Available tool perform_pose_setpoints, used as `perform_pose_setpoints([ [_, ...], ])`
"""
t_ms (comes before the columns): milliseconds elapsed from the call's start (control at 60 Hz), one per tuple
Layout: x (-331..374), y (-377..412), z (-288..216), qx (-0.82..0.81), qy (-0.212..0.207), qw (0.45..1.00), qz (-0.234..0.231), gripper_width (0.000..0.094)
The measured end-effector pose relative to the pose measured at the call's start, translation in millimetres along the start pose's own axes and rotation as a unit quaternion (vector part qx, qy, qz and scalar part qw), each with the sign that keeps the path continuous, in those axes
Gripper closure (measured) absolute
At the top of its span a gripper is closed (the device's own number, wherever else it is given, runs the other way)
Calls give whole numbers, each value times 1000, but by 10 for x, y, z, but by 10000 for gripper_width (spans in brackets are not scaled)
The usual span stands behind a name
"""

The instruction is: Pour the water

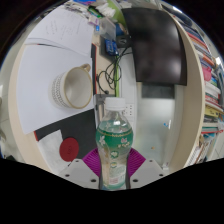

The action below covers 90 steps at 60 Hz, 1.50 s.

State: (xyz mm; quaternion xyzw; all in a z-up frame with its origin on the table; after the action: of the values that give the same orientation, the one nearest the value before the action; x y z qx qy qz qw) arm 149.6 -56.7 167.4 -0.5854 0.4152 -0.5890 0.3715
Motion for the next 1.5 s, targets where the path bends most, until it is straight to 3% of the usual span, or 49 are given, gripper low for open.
perform_pose_setpoints([
  [100,-49,-59,-134,71,-5,997,3,633],
  [317,-191,-76,-242,226,35,974,3,630],
  [533,-257,23,-317,223,47,974,-9,632],
  [650,-188,55,-290,100,20,994,-35,629],
  [767,-2,50,-319,-160,-32,984,-76,612],
  [1017,150,-283,-21,-597,-111,792,-63,611],
  [1183,-14,-257,390,-687,-155,708,-50,613],
  [1500,-461,360,494,-688,-157,707,-45,613],
])
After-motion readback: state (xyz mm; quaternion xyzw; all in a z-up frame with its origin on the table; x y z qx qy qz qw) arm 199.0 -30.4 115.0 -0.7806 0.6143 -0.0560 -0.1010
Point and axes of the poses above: the point between the fingertips, and its own axes, seen from behind it with the camera up: y to the left, z down, x backward, against the way the camera looks, the point moved 8 cm from there along x, backward, against the way the camera looks, and after that the axes turned 9 degrees about -y, right-handed, at the moved point
